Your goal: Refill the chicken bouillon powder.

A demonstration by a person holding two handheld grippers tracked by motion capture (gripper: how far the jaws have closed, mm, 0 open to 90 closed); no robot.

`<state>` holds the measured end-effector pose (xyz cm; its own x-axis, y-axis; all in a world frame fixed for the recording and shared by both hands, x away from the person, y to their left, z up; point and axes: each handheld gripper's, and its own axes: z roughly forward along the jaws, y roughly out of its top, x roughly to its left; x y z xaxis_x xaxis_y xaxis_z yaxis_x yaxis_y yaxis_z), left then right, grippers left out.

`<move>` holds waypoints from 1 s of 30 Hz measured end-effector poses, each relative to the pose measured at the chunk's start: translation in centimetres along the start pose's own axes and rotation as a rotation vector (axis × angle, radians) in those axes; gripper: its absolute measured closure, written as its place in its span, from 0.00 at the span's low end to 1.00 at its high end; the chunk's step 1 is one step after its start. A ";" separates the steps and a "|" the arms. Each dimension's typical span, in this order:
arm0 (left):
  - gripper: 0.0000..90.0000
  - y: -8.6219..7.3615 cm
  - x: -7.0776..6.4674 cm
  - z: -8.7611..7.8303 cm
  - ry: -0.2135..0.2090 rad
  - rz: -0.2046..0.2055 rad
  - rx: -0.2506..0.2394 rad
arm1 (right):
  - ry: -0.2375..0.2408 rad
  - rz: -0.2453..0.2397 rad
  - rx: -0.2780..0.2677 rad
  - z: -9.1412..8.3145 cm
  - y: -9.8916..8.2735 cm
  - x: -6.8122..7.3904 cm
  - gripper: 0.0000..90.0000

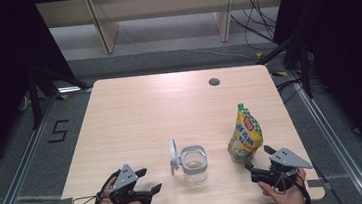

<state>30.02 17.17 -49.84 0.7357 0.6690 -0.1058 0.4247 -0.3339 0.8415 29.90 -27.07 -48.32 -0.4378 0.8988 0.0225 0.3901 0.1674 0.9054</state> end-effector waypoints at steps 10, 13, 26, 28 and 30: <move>0.28 -0.1 0.2 0.2 0.012 0.012 0.006 | -0.008 0.004 -0.025 1.8 0.7 -0.5 0.17; 0.28 -0.2 0.2 0.2 0.017 0.004 0.003 | -0.023 -0.017 -0.047 2.5 0.9 -0.6 0.17; 0.28 -0.3 0.2 0.4 0.013 0.027 0.004 | -0.015 -0.024 -0.083 3.7 1.4 -0.2 0.17; 0.28 -0.3 0.2 0.3 0.008 0.021 0.004 | -0.010 -0.025 -0.072 3.7 1.4 -0.2 0.19; 0.28 -0.4 0.1 0.3 0.015 0.009 0.000 | 0.000 -0.034 -0.086 3.8 1.4 -0.3 0.26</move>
<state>30.08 17.15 -50.31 0.7312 0.6762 -0.0901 0.4181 -0.3399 0.8424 33.63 -25.53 -48.66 -0.4491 0.8934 -0.0086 0.3038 0.1618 0.9389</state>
